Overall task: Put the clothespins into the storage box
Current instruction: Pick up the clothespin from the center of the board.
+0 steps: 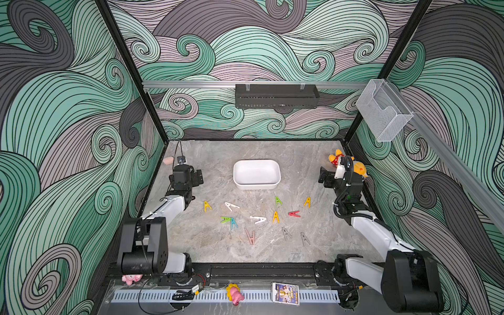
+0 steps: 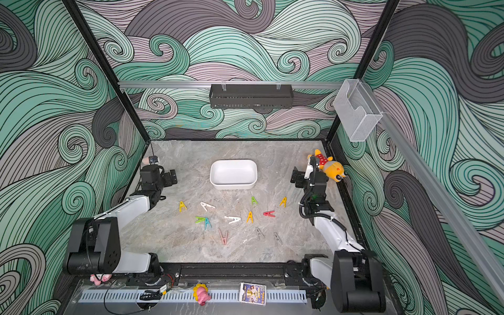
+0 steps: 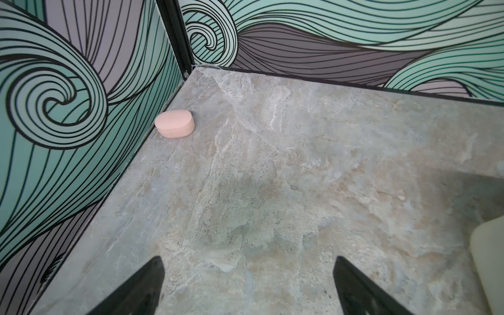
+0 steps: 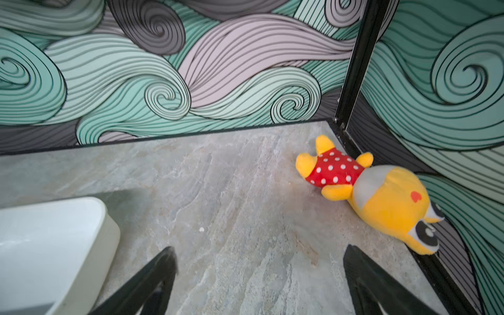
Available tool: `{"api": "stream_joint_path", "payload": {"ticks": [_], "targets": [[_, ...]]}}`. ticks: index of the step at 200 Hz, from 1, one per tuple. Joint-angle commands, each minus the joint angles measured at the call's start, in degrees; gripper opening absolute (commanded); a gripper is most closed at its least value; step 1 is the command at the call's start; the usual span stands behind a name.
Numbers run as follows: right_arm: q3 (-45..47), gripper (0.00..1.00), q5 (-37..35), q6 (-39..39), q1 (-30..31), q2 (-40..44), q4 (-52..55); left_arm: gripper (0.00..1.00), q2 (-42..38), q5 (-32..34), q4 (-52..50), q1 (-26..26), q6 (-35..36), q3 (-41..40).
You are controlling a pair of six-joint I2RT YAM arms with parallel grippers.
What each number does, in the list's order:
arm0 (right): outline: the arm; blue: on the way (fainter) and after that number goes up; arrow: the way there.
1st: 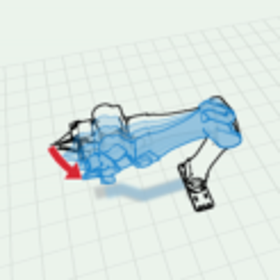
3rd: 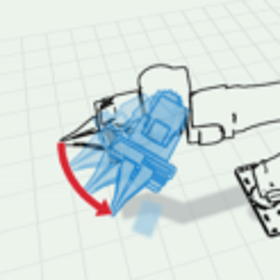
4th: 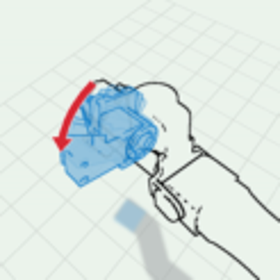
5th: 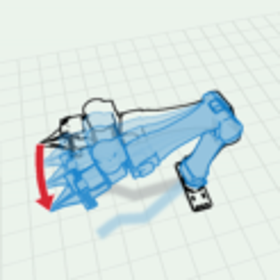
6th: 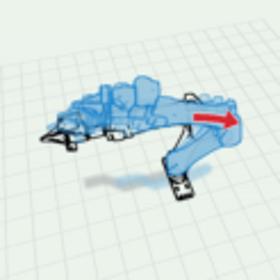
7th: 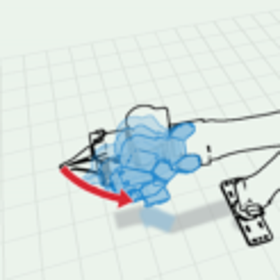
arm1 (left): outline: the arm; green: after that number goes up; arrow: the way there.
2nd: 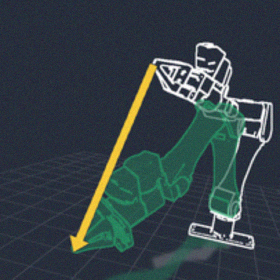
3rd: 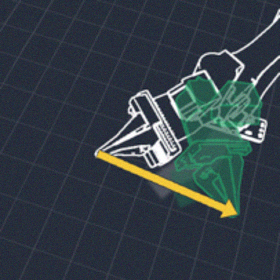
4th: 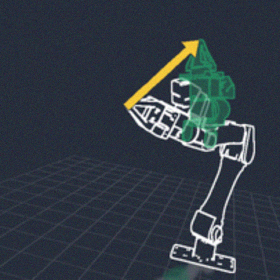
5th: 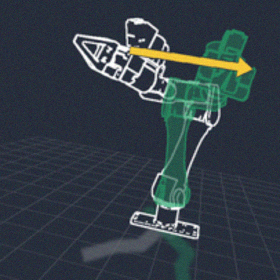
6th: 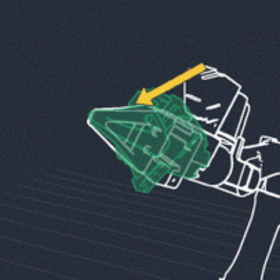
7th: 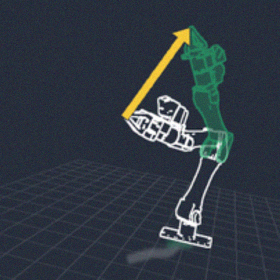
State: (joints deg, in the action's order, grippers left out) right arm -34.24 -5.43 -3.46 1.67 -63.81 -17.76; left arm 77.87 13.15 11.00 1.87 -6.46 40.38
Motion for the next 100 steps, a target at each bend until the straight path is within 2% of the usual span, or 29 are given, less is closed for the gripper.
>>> {"api": "stream_joint_path", "payload": {"ticks": [1,23,35,54,68,74,100], "targets": [[-5.92,0.95,-1.09,-3.93,2.57,3.44,17.43,0.98,-3.52,-2.49,-14.04,0.24,-5.39,7.93],[-12.27,0.93,-1.59,-6.38,6.23,4.78,33.48,0.92,-5.25,-4.9,-23.93,0.09,-12.96,10.94],[-14.78,0.93,-0.2,-8.12,7.89,5.61,41.93,0.9,-6.7,-6.75,-26.04,-0.49,-14.13,10.62],[-17.81,0.92,0.3,-12.05,10.16,6.91,52.92,0.9,-9.76,-6.12,-28.1,-1.86,-14.78,9.99],[-18.83,0.91,0.25,-14.29,11.21,7.3,58.48,0.91,-11.92,-6.57,-29.38,-2.2,-16.06,10.01],[-18.44,0.91,-0.38,-15.34,11.48,7.15,59.85,0.98,-12.63,-6.58,-30.43,-2.47,-17.5,10.24],[-17.41,0.89,0.22,-20.23,11.43,3.41,63.17,0.99,-14.31,-5.91,-31.25,-4.43,-20.62,9.83]]}}
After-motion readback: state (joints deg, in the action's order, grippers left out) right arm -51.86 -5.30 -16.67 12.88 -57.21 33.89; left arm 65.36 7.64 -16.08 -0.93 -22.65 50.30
